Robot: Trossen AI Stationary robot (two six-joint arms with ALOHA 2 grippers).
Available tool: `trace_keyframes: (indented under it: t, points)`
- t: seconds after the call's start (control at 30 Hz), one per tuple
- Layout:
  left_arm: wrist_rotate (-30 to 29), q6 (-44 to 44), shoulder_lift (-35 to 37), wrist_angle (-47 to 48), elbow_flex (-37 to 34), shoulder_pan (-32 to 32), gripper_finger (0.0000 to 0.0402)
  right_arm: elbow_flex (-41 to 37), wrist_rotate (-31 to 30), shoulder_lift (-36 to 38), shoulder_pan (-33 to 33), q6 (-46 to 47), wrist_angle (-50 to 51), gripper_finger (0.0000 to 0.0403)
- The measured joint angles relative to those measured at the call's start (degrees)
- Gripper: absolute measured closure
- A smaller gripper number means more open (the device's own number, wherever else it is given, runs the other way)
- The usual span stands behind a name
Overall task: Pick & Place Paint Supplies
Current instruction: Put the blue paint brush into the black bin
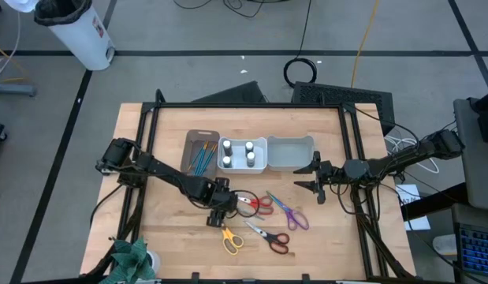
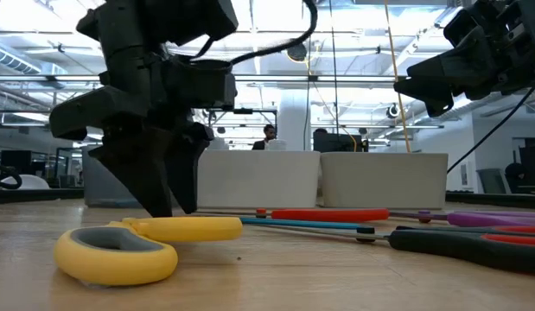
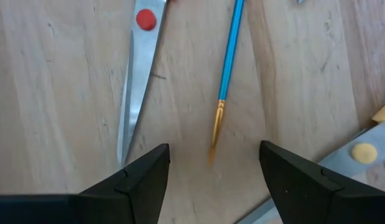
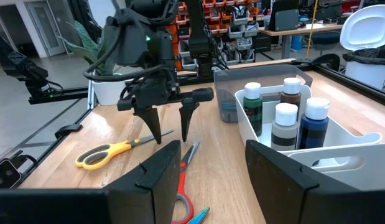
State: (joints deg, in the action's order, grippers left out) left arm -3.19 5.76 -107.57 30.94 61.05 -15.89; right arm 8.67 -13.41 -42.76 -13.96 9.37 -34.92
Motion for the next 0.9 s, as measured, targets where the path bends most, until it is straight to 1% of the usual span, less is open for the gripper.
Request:
trace_keyframes:
  t: [0.1, 0.2, 0.4, 0.57, 0.77, 0.9]
  points:
    - [3.70, 0.18, 0.00, -0.03, -0.10, 1.79, 0.0147, 0.00, -0.02, 0.00, -0.02, 0.00, 0.00, 0.0232]
    - [5.28, 1.23, 0.00, -0.56, -0.19, 2.74, 0.0147, 0.00, 0.00, 0.00, -0.01, 0.01, 0.00, 0.0232]
    - [5.16, 1.39, 0.00, -1.50, -0.27, 2.73, 0.0147, 0.00, -0.01, 0.00, 0.00, 0.02, 0.00, 0.0232]
    - [2.85, 1.42, -0.04, -6.74, -0.41, 1.36, 0.0147, 0.00, 0.00, 0.00, -0.02, 0.02, 0.00, 0.0232]
    - [2.84, 2.77, -0.07, -3.92, -0.26, 0.49, 0.0147, 0.00, -0.01, 0.00, -0.01, 0.01, 0.00, 0.0232]
    - [2.57, 3.41, -0.06, -4.07, -0.24, 0.47, 0.0147, 0.00, 0.00, 0.00, -0.01, 0.01, 0.00, 0.0232]
